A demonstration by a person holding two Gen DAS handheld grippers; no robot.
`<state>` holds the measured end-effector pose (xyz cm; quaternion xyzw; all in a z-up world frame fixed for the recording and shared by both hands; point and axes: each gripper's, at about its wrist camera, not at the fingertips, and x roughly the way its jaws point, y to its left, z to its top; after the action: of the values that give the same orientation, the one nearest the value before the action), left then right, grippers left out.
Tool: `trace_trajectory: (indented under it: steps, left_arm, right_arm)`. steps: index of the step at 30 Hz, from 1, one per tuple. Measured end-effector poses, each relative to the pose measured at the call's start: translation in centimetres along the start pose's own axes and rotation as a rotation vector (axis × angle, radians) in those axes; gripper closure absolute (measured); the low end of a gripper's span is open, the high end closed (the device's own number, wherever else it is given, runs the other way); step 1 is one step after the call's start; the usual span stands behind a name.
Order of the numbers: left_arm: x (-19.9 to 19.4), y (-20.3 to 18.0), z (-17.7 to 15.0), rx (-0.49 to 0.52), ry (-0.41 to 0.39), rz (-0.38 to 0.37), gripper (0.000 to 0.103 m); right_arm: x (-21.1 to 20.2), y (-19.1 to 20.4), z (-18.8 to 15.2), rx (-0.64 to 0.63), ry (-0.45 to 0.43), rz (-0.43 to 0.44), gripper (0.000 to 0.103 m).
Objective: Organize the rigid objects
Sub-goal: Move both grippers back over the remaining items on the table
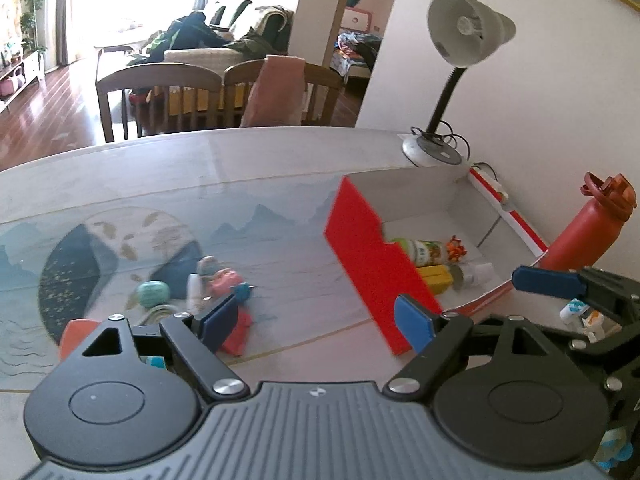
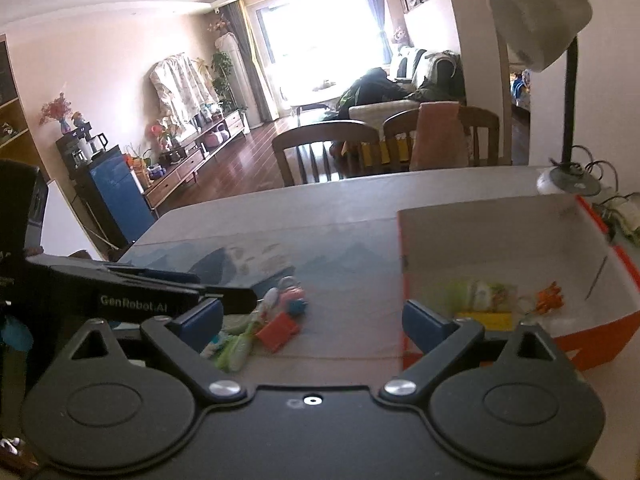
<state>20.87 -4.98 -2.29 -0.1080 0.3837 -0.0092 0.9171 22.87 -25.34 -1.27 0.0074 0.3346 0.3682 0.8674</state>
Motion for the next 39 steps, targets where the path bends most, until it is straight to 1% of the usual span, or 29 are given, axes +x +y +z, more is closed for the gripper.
trace_trajectory:
  steps: [1,3,6,10,13,19,24,30,34,38,39]
  left_arm:
    - [-0.1,0.6,-0.1,-0.001,-0.002,0.003,0.009]
    - [-0.5,1.9,-0.5,-0.004,-0.014,0.024,0.002]
    - [-0.9,3.9,-0.9,-0.009,-0.016,0.03,0.001]
    - [-0.9,7.0,-1.4,-0.041,-0.008,0.061,0.001]
    - [-0.7,9.9,-1.7,-0.092,0.005,0.086,0.001]
    - [0.5,14.9,-2.4,-0.159,0.021,0.168,0.001]
    - [2.3,18.3,-3.3,-0.217,0.06,0.221,0.001]
    - [4.7,20.1,-4.7,-0.261,0.119,0.266,0.001]
    - [6.2,20.4,-5.0,-0.288,0.135,0.274,0.001]
    - [7.2,20.4,-4.9,-0.287,0.137,0.29,0.001]
    - [7.4,20.5,-4.9,-0.291,0.137,0.297,0.001]
  right_arm:
    - [0.1,0.7,-0.3,0.0,-0.001,0.0,0.006]
    - [0.5,1.7,-0.6,-0.006,0.003,0.004,0.006]
    - [1.4,3.3,-1.2,-0.02,0.013,0.012,0.005]
    - [2.9,5.2,-1.9,-0.037,0.044,0.004,0.005]
    - [4.3,6.4,-2.3,-0.044,0.067,-0.007,0.005]
    - [7.0,9.0,-3.4,-0.069,0.128,0.001,0.005]
    - [10.0,11.3,-4.8,-0.124,0.203,0.015,0.008]
    - [13.4,12.8,-6.3,-0.128,0.288,-0.001,0.017]
    - [15.4,13.2,-6.7,-0.103,0.327,-0.02,0.025]
    - [17.0,13.3,-6.9,-0.08,0.369,-0.017,0.031]
    - [17.2,13.4,-7.0,-0.082,0.375,-0.015,0.032]
